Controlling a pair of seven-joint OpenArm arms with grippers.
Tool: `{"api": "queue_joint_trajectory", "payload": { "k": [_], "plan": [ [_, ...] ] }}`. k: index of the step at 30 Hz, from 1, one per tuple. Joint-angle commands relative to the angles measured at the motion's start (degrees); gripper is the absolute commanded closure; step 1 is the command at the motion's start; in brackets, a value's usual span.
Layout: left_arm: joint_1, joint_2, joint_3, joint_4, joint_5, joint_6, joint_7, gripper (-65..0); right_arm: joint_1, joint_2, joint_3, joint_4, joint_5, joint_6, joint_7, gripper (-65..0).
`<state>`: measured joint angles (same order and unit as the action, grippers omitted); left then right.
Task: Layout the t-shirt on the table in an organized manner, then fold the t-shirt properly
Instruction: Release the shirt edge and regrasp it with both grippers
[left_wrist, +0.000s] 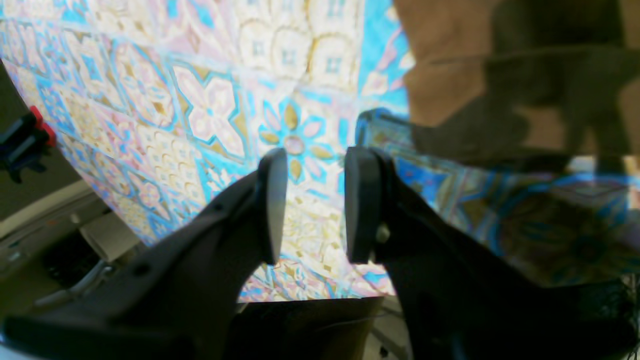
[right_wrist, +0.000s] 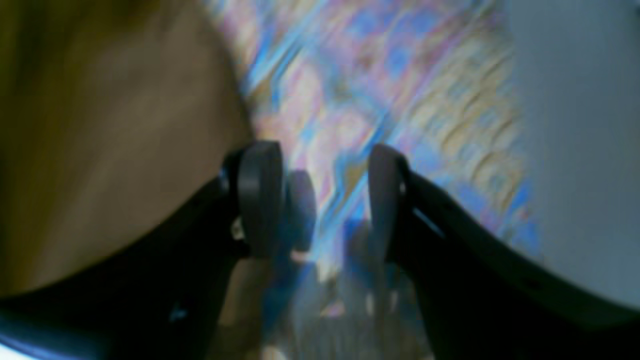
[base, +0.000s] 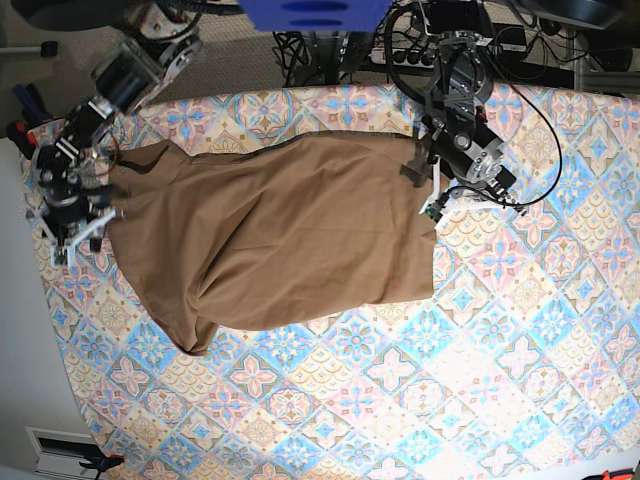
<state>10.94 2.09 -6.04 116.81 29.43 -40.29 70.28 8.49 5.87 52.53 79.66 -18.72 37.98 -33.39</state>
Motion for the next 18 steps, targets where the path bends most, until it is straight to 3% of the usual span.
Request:
{"api": "queue_joint_trajectory", "payload": {
  "k": [1,7,11,18],
  "plan": [
    [-0.4,0.1,-0.7,0.8,-0.5,0.3,-0.3,-18.7,1.0,0.2,-0.1,-0.2,0.7,0.3,0.6,-26.7],
    [-2.2,0.1,-1.2,-3.9,-0.4,0.3,-0.3,-18.7,1.9,0.3,-0.1,-1.4,0.7,2.0,0.6,-26.7],
    [-5.2,0.1,-1.2,-10.4,-0.8,0.3,-0.3,-18.6,2.1,0.3,-0.1,-1.4,0.7,2.0,0.6,-26.7],
    [-10.5,0.5,-0.9,-12.5,-0.9,0.3,-0.4,-18.6,2.1,0.3,-0.1,-6.0,0.7,2.0,0.6,-26.6]
  ]
}}
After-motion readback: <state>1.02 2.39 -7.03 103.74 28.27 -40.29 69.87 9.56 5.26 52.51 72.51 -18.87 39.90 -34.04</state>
